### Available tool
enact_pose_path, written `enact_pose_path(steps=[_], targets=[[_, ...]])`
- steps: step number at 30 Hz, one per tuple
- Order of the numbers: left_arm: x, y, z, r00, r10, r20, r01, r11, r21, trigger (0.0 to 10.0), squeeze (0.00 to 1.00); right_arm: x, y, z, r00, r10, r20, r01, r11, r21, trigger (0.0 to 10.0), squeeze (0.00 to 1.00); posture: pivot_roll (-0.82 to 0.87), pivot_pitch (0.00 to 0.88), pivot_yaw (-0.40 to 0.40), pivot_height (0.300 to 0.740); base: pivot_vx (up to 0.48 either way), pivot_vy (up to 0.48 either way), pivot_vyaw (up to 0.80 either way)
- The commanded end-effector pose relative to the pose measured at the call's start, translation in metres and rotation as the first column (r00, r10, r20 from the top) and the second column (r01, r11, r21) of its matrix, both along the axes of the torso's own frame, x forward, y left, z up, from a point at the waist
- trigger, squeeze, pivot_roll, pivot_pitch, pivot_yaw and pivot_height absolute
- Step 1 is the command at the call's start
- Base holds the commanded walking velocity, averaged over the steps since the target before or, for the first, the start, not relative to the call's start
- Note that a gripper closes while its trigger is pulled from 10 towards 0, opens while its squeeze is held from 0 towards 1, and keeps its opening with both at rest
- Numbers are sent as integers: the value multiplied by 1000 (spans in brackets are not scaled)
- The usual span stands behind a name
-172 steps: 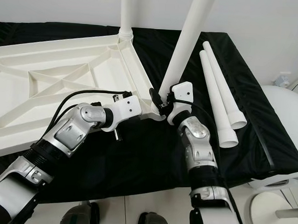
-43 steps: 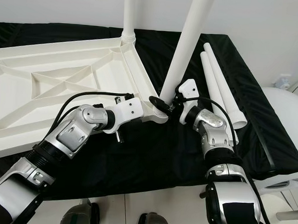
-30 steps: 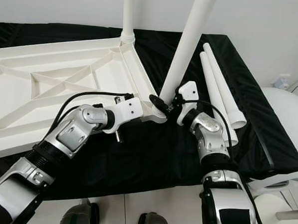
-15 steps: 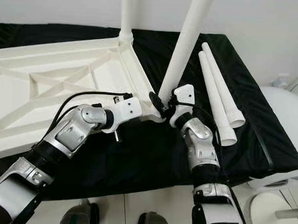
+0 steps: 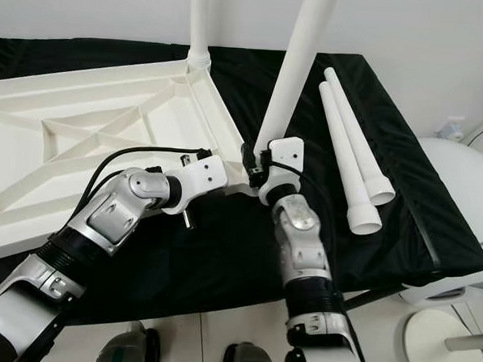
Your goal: Building children table
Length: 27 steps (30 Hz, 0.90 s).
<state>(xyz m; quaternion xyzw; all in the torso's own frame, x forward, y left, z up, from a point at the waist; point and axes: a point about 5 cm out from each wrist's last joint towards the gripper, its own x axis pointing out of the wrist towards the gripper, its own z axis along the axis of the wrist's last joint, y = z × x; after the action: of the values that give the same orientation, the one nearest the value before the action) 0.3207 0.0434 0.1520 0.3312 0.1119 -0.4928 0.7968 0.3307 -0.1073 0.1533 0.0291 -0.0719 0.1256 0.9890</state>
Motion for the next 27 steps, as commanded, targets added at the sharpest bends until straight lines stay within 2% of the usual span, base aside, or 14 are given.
enact_pose_path(steps=[1,7,16,17,19,20,25,27], targets=[[-6,-10,0,999,-31,14,31,999,-13,10000,0,-3,21,7,999,35,19,-35,999,24,10000,0,12,78,-43,740,0,0,0],[-5,-11,1,999,-35,16,35,999,-15,10000,0,-4,25,8,996,-87,-8,87,996,31,10000,0,8,75,-44,740,0,0,0],[-5,-11,2,999,-33,19,33,999,-17,10000,0,-7,23,5,988,-150,-33,151,988,38,10000,0,13,70,-46,740,0,0,0],[-5,-11,1,999,-33,18,33,999,-16,10000,0,-7,22,5,988,-150,-32,151,988,35,10000,365,12,68,-45,740,0,0,0],[-5,-11,1,999,-33,18,33,999,-16,10000,0,-7,22,5,988,-150,-32,151,988,35,10000,365,12,68,-45,740,0,0,0],[-6,-11,1,999,-34,18,35,999,-16,10000,0,-7,21,4,991,-129,-40,131,990,46,10000,1000,14,67,-46,740,0,0,0],[-7,-11,1,999,-37,16,37,999,-16,10000,0,-8,19,5,993,-116,-36,117,992,42,10000,1000,13,66,-47,740,0,0,0],[-8,-12,0,999,-39,15,40,999,-17,10000,0,-8,14,7,997,-76,-12,76,996,34,10000,1000,13,63,-50,740,0,0,0]])
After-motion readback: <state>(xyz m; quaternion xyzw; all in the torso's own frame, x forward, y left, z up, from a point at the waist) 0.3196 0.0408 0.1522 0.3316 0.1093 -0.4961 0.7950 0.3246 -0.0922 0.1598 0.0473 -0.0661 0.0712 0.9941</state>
